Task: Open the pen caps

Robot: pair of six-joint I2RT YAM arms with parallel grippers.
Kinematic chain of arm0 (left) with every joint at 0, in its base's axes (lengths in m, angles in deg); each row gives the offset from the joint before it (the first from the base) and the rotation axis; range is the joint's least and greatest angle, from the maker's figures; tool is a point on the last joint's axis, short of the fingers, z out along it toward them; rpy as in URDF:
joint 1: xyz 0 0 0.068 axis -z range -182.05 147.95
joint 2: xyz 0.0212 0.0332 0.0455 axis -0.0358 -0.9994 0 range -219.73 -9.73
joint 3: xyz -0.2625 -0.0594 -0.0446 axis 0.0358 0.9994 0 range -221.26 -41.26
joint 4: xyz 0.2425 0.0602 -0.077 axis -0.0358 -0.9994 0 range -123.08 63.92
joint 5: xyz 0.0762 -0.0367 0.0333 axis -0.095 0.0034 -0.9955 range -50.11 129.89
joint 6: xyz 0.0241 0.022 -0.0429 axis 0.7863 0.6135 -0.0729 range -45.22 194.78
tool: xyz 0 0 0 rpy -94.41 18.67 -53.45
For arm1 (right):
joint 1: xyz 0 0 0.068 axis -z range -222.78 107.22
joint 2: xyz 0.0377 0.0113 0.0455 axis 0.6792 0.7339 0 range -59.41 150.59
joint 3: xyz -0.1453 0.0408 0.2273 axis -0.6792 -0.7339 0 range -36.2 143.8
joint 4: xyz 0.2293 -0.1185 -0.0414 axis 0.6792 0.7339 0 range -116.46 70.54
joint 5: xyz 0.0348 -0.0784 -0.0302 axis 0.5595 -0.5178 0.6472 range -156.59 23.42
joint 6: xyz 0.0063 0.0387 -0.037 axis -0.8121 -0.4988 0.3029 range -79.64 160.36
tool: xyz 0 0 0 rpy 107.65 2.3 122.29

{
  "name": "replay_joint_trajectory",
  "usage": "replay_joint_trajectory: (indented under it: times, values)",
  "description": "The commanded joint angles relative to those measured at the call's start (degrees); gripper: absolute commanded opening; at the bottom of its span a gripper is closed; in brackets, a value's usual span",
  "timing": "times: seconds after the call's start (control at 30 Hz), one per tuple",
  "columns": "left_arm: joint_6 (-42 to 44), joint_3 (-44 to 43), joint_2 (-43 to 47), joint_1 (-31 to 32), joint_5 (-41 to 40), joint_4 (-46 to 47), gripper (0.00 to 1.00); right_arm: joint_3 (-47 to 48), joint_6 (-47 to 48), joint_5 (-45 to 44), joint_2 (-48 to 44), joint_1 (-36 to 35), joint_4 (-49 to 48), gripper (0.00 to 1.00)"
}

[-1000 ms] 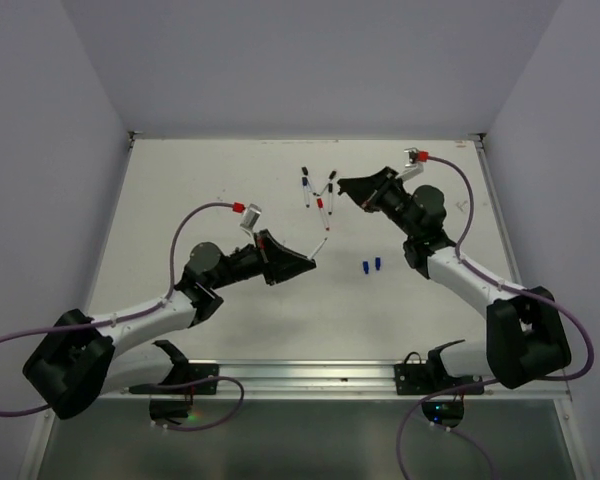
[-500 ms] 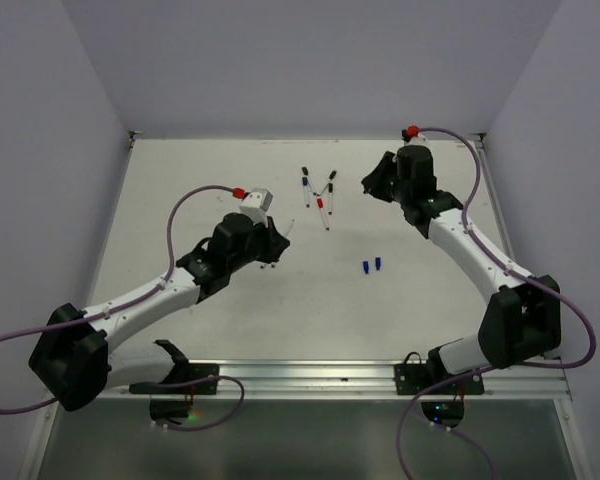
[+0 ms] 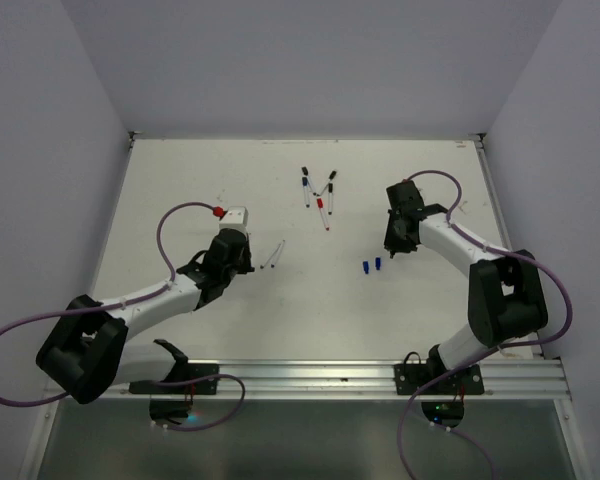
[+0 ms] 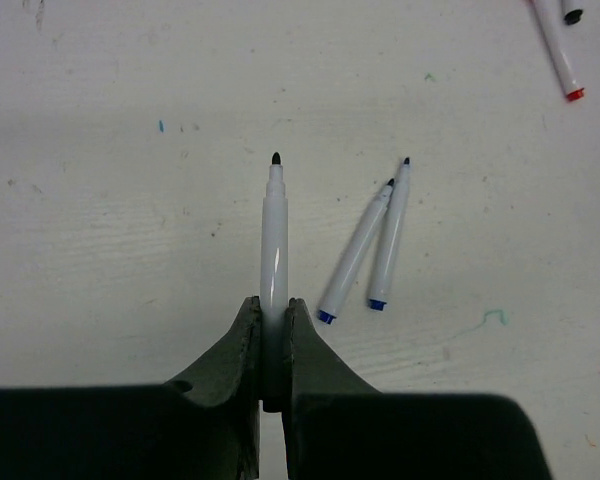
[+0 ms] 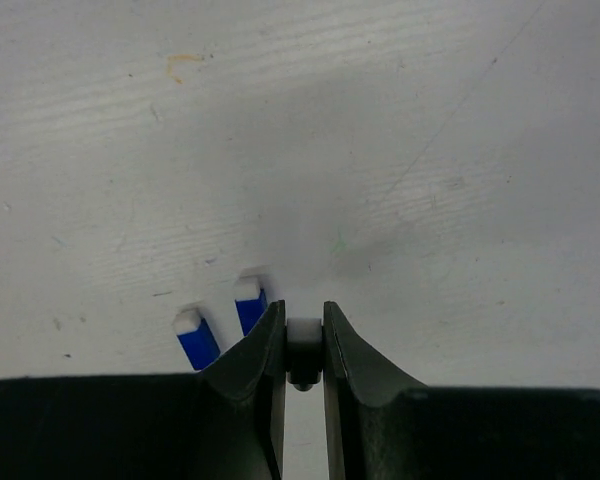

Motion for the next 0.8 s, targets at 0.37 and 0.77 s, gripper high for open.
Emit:
replay_joint_trajectory:
  times: [0.37, 0.77]
  values:
    - [3.1, 6.3, -7.8, -0.5, -2.1, 18.2, 0.0, -3.3, 2.5, -3.2, 3.4, 0.1, -3.0, 0.0]
    - [2.1, 3.5, -15.8, -0.5, 1.1, 18.9, 0.13, -3.4, 3.8, -1.9, 3.3, 0.1, -3.8, 0.0]
